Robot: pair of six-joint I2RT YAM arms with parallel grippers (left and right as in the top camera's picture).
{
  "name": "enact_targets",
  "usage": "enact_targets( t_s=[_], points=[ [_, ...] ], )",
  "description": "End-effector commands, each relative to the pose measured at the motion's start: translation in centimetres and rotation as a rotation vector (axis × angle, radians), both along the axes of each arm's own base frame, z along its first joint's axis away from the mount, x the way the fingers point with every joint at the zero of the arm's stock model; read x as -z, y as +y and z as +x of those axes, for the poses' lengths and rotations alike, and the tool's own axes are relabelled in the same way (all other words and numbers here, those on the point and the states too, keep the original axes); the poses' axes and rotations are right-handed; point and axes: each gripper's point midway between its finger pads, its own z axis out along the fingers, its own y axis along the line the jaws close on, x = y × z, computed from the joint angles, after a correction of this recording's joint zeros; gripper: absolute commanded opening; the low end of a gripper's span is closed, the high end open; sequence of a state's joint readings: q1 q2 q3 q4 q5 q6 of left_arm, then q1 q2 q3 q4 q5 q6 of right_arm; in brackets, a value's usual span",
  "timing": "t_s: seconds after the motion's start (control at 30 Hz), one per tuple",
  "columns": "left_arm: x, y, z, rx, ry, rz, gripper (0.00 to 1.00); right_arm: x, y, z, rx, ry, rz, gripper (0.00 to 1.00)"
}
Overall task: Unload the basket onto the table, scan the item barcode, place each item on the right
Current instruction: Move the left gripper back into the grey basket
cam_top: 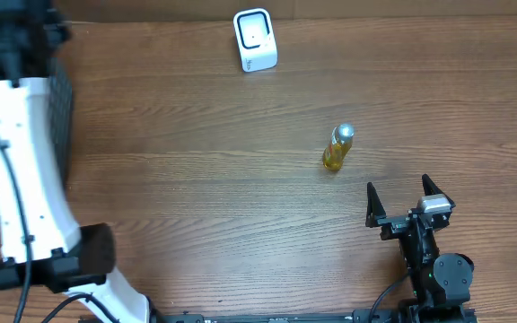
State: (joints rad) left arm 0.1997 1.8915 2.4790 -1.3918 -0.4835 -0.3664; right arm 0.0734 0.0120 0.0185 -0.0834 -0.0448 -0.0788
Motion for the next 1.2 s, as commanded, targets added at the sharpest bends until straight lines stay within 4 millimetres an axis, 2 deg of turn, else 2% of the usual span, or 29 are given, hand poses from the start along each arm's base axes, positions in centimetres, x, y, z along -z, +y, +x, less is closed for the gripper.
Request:
enact_targets(
  t_s=[0.0, 0.23, 0.43, 0.63, 0.77, 1.0, 1.17],
  points=[
    [-0.2, 2.9, -1.4, 0.007, -0.082, -0.168, 0.97, 0.4, 0.0, 0.1, -0.001, 0.007, -0.001, 1.00],
    [2.5, 9.0, -5.6, -0.128, -0.033, -0.254, 1.00, 0.4, 0.0, 0.1, -0.001, 0.007, -0.001, 1.00],
    [6.7, 11.4, -7.1, -0.154, 0.088, -0.278, 1.00, 0.4, 0.0, 0.1, -0.001, 0.007, -0.001, 1.00],
    [13.3, 11.2, -7.4, -0.114, 0.248, -0.343, 1.00, 0.4, 0.0, 0.1, -0.001, 0.007, -0.001, 1.00],
    [17.3, 10.8, -6.6, -0.014, 0.306, -0.367, 1.00, 0.4, 0.0, 0.1, -0.001, 0.007, -0.001, 1.00],
    [20.5, 10.9, -6.4, 0.050, 0.367, -0.356, 1.00, 0.4, 0.0, 0.1, -0.001, 0.007, -0.001, 1.00],
    [22.9, 10.8, -6.5, 0.061, 0.399, -0.372, 0.94, 0.4, 0.0, 0.1, -0.001, 0.007, -0.001, 1.00]
  ],
)
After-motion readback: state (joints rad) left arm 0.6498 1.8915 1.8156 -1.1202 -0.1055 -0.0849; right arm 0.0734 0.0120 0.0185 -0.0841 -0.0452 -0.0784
